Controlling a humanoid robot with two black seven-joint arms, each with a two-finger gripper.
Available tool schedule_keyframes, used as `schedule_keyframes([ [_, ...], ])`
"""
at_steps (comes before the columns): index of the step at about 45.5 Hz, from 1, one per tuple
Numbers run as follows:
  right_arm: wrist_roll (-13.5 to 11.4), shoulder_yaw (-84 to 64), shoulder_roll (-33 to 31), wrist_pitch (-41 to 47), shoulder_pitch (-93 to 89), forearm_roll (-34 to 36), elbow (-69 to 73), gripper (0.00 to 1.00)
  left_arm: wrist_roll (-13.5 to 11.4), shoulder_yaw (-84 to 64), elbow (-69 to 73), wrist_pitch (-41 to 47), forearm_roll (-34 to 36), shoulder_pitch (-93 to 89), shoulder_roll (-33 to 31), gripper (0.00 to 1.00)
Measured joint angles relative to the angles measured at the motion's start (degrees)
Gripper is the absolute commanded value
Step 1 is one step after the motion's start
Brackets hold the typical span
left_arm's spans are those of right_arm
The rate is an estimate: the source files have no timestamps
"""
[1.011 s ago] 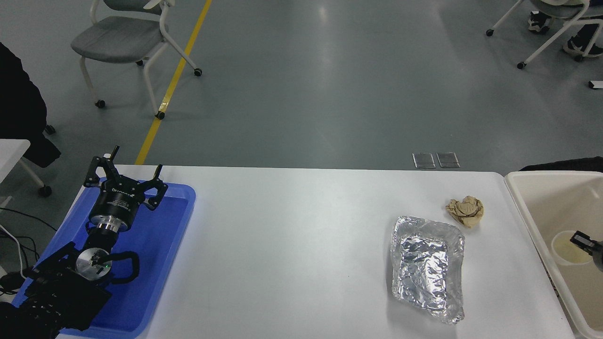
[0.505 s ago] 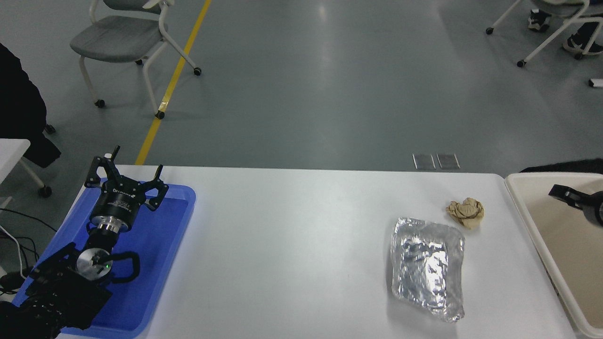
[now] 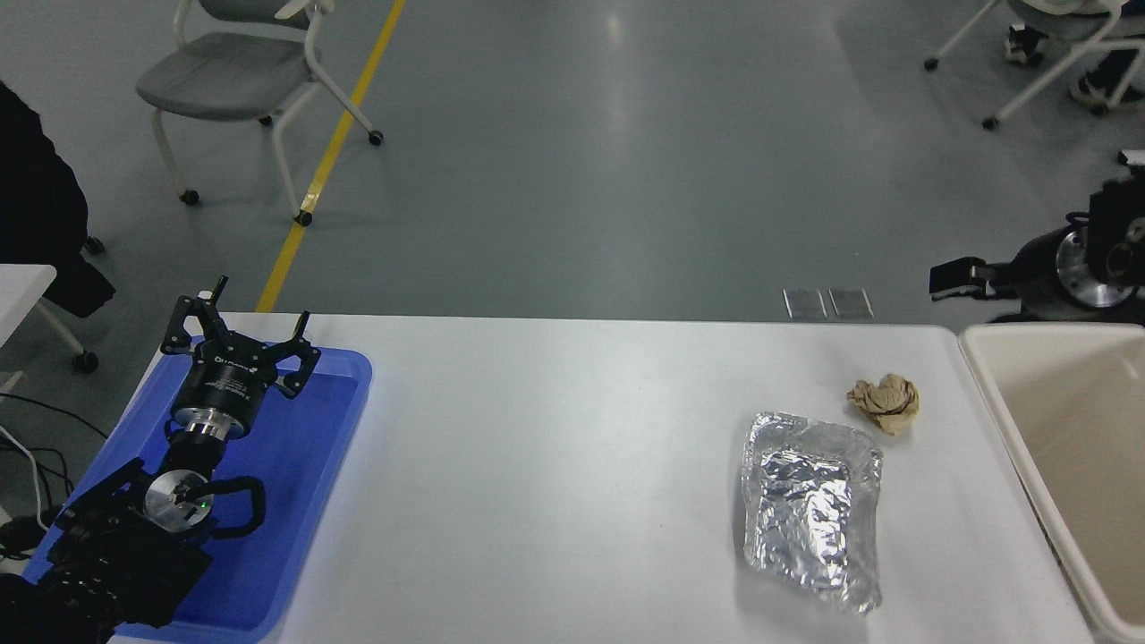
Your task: Pick up paper cup place in dustbin
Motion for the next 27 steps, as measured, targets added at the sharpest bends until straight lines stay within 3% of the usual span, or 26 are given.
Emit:
schedule_keyframes([
  [11, -0.1, -3.3, 6.0, 8.3, 11.3, 9.5, 9.3, 1.00, 0.0, 0.0, 0.0, 0.0, 0.0, 0.1, 0.1, 1.00],
  [27, -0.2, -6.1, 11.1, 11.6, 22.4, 18.4, 16.8, 1.00, 0.0, 0.0, 0.0, 0.0, 0.0, 0.1, 0.1, 1.00],
])
